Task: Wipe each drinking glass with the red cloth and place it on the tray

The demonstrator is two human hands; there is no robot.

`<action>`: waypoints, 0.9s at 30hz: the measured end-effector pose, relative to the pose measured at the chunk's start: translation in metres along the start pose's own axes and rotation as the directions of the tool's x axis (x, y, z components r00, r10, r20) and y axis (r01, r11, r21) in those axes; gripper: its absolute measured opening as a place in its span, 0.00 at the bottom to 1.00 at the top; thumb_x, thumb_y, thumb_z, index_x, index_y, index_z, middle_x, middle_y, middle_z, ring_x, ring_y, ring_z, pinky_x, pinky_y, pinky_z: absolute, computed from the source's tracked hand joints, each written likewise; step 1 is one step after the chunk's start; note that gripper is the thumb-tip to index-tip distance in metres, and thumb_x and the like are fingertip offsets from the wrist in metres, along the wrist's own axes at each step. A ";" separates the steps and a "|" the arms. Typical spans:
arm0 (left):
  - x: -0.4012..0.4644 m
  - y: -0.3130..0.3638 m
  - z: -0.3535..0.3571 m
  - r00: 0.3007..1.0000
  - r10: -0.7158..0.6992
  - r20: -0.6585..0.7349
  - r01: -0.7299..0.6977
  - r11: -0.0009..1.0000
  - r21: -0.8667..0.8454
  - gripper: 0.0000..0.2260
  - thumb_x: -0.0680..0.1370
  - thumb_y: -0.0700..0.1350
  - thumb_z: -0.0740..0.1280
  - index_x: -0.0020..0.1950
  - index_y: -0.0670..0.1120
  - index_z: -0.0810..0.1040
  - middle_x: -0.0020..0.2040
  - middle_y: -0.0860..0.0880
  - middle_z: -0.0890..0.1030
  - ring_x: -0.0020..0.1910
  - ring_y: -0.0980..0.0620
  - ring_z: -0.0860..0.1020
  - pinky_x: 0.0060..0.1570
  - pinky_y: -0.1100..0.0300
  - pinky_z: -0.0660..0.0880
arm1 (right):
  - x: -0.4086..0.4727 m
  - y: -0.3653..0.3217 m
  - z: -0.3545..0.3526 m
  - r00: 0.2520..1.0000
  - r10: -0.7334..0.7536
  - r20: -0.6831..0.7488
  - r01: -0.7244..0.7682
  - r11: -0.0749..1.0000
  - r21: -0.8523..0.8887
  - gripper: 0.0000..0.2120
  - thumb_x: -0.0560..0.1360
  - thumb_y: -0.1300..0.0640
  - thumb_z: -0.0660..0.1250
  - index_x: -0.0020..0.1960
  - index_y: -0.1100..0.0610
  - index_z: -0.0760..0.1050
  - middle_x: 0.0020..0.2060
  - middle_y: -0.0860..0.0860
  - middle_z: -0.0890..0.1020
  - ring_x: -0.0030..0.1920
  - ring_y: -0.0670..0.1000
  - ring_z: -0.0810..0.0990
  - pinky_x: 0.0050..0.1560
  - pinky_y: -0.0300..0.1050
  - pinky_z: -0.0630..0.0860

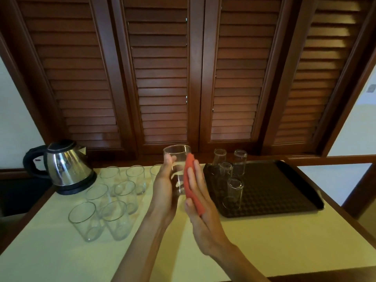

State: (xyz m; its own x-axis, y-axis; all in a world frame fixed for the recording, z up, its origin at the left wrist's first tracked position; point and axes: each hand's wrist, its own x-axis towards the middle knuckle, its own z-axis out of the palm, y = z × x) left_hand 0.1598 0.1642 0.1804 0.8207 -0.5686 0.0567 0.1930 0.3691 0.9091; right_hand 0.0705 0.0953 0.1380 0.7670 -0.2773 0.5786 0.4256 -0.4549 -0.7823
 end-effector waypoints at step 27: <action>0.011 -0.005 0.006 0.999 -0.041 0.025 0.035 0.981 0.192 0.17 0.86 0.56 0.57 0.66 0.53 0.82 0.62 0.49 0.86 0.64 0.50 0.83 0.62 0.50 0.78 | 0.045 0.008 -0.006 0.998 -0.036 -0.050 0.024 0.975 -0.223 0.34 0.83 0.35 0.48 0.81 0.55 0.54 0.82 0.48 0.53 0.82 0.47 0.48 0.81 0.58 0.48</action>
State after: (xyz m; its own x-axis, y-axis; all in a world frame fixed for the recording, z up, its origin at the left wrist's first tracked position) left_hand 0.1642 0.1521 0.1789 0.7986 -0.6011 0.0298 0.1150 0.2011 0.9728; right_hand 0.1058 0.0736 0.1594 0.7267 -0.3026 0.6167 0.3261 -0.6383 -0.6974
